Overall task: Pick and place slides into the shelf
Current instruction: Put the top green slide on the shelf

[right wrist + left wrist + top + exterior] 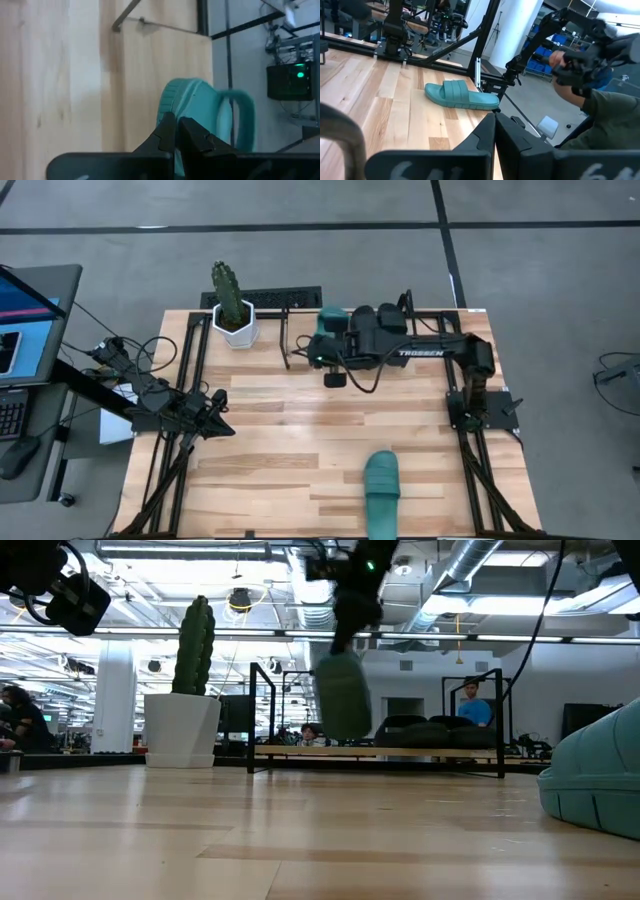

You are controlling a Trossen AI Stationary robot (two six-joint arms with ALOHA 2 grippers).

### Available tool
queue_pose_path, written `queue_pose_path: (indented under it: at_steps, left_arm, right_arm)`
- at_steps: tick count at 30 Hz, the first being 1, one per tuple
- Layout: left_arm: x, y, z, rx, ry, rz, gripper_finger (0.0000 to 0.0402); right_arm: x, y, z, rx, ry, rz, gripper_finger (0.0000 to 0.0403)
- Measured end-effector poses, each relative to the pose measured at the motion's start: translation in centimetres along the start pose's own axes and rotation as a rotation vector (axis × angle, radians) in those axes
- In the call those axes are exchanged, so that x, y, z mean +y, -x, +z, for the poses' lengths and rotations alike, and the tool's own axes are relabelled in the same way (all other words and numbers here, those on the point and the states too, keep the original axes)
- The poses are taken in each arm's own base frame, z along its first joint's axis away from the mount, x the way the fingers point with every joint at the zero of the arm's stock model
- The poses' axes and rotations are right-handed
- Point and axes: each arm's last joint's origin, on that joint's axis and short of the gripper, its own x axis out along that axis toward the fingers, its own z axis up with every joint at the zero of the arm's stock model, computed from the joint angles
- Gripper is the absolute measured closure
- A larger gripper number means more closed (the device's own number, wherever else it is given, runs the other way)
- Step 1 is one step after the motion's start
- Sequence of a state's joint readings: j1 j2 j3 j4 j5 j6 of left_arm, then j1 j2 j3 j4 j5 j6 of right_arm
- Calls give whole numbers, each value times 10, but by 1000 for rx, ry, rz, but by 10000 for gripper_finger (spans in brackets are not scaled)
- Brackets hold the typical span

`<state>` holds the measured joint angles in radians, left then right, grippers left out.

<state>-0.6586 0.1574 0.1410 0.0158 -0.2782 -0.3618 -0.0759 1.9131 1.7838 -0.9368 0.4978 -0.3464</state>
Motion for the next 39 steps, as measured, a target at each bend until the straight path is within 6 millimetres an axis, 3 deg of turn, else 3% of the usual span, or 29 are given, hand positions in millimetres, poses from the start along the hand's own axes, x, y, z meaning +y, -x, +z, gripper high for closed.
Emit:
queue_pose_path:
  at_steps: [7,19,39]
  left_arm:
    - [1,0,0,-5,-2,25,401]
    - [1,0,0,-14,-2,48,401]
    - [2,0,0,-15,-2,48,401]
  right_arm:
    - [14,-27,-27,-19,-28,14,403]
    - [37,-44,-62,-5,-44,72,403]
    - [44,-53,-64,-14,-128,94,391]
